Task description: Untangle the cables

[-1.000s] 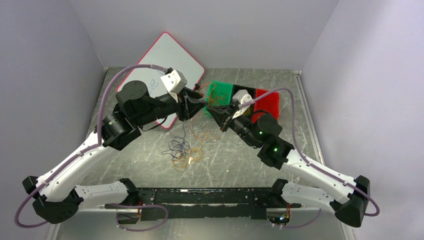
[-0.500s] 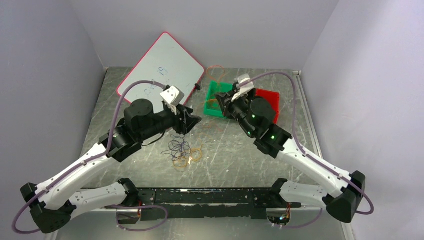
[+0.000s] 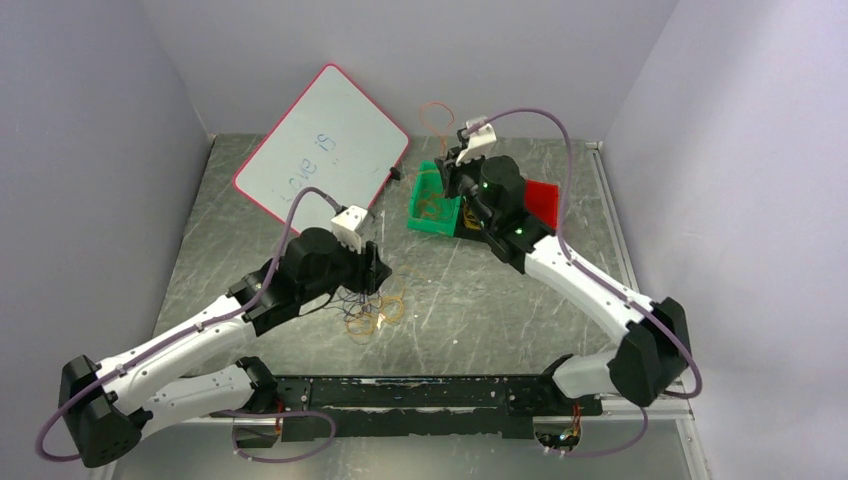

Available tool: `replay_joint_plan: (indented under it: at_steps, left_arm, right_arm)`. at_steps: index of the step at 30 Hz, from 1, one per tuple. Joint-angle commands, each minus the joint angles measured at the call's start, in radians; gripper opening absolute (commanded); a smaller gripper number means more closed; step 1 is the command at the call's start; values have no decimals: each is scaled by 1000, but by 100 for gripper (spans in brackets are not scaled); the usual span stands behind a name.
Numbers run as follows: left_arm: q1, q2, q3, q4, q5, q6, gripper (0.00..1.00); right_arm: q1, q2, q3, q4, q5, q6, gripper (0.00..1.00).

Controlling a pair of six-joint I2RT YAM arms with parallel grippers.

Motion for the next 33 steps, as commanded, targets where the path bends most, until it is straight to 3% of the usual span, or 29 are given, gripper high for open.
replay_joint_plan:
  at_steps: [1,15,20,24,33]
  left_arm:
    - [6,-31,-41,-26,-82,-99,56]
    - [9,-93,-98,-71,-111,-119,54]
    - [10,-89,-94,-84,-103,-113,52]
    - [10,-104,-96,-101,-119,-117,52]
    - [10,-104,-100,-117,-109,-114,51]
  right_arm:
    - [-51,79,53,122,-54,-42,0]
    - [-209,352,109,385,-272,-153,0]
    - [-253,423,63,517,-362,-165,0]
    - [-269,423,6,521,-410,-229,0]
    - [-284,412,3,418,-271,-472,0]
